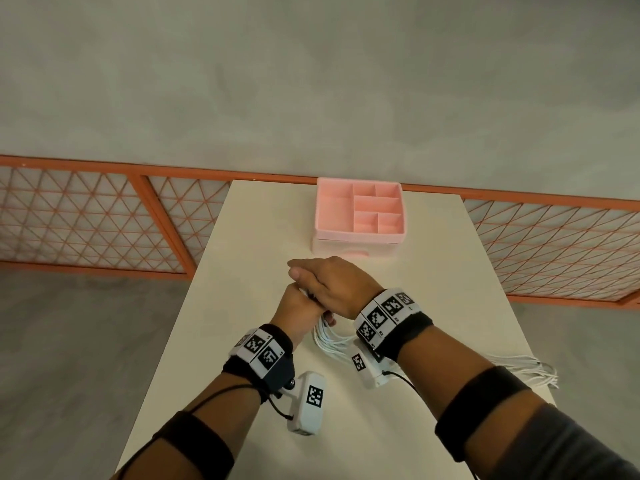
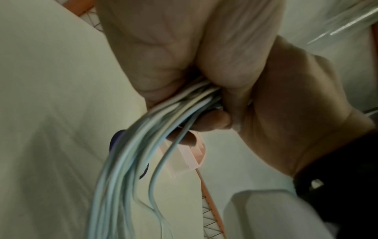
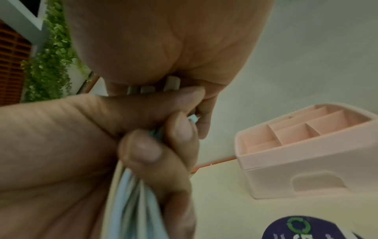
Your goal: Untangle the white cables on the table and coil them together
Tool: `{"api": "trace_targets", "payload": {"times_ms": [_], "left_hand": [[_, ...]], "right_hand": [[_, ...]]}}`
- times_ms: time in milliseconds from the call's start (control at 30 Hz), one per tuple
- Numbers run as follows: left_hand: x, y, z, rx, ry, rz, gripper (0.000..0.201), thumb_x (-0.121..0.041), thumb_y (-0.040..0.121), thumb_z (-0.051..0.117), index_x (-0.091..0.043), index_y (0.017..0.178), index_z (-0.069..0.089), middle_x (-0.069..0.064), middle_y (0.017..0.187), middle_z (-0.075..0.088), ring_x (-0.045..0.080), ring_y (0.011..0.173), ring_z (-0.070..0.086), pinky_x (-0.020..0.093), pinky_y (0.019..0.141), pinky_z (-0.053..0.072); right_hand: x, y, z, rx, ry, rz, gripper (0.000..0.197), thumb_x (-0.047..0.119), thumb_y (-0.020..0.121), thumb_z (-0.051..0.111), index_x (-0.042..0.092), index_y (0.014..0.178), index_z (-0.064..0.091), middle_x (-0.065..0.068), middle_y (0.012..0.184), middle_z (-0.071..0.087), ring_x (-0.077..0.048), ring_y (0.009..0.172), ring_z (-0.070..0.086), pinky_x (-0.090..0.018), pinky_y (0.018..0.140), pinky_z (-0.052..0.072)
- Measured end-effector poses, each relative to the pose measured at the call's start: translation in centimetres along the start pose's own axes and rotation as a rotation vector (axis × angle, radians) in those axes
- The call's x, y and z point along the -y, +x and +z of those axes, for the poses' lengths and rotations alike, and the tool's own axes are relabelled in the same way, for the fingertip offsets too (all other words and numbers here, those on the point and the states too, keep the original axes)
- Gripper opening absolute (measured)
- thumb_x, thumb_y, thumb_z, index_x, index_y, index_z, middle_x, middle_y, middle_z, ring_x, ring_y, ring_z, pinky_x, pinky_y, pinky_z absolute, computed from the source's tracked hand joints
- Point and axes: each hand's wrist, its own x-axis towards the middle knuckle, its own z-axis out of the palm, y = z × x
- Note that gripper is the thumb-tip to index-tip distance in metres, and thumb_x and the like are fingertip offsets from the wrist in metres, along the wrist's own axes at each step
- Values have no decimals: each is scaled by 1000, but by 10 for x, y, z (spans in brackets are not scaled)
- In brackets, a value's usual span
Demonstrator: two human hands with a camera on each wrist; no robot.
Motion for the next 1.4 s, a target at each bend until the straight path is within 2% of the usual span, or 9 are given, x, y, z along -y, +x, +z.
{"api": "trace_targets", "payload": {"times_ms": [133,233,400,533,767,900,1033,1233,1400], "left_hand": [[-3,-5,-1,7,-96,-7,16,1,85,48,-3,92,62,1,59,56,9,47,46,33,56,46],[-6,-7,-5,-49,-347,-52,23,10,92,48,-7,88,63,-1,59,60,10,46,50,33,56,43],[-10,7,-14,-81,-654,-167,23,-16,91,68,-16,73,54,-5,51,42,8,42,41,31,55,49],[-1,12,-22,-134,-749,-227,17,-22,90,70,-16,79,58,0,57,46,14,52,52,40,73,58],[6,-1,-56,53,132,-416,64,-60,82,69,1,102,67,10,86,78,25,83,75,37,85,52],[-4,3,-65,-24,364,51,27,-33,83,78,-8,93,73,4,85,77,14,84,73,27,79,49],[-21,6,-44,338,346,151,53,-29,64,92,-16,111,70,-2,106,75,8,104,69,28,97,51],[-18,-5,-8,643,393,-21,26,-7,68,88,-10,83,67,4,71,68,17,63,67,32,66,55],[-9,-13,16,650,364,-9,29,-21,88,74,-4,74,56,4,53,56,19,47,52,24,51,46]], "right_hand": [[-13,-2,6,-35,100,-30,69,66,95,27,31,154,22,4,158,33,-14,145,27,-36,118,24],[-18,-15,20,-182,590,116,83,68,89,41,33,156,9,10,160,22,-8,135,39,-30,112,32],[-38,-36,65,88,390,257,65,64,79,66,26,129,50,6,116,66,-11,103,64,-39,95,52],[-41,-43,67,110,101,283,40,53,94,52,14,86,55,-5,80,62,-23,75,60,-45,75,52],[-28,-41,10,305,15,362,36,37,99,53,14,72,44,2,62,46,-9,50,42,-23,49,31],[-22,-38,-9,476,-113,427,31,39,94,57,13,77,53,0,59,53,-14,44,46,-22,48,36],[-10,-37,-15,615,-137,412,28,40,89,61,15,77,56,3,54,52,-15,42,45,-23,52,39],[2,-38,-50,725,55,342,17,24,88,67,7,90,66,0,56,45,-7,35,35,-14,37,30],[-6,-35,-79,633,-62,311,21,25,80,74,4,81,68,-1,54,43,-15,44,33,-22,44,29]]}}
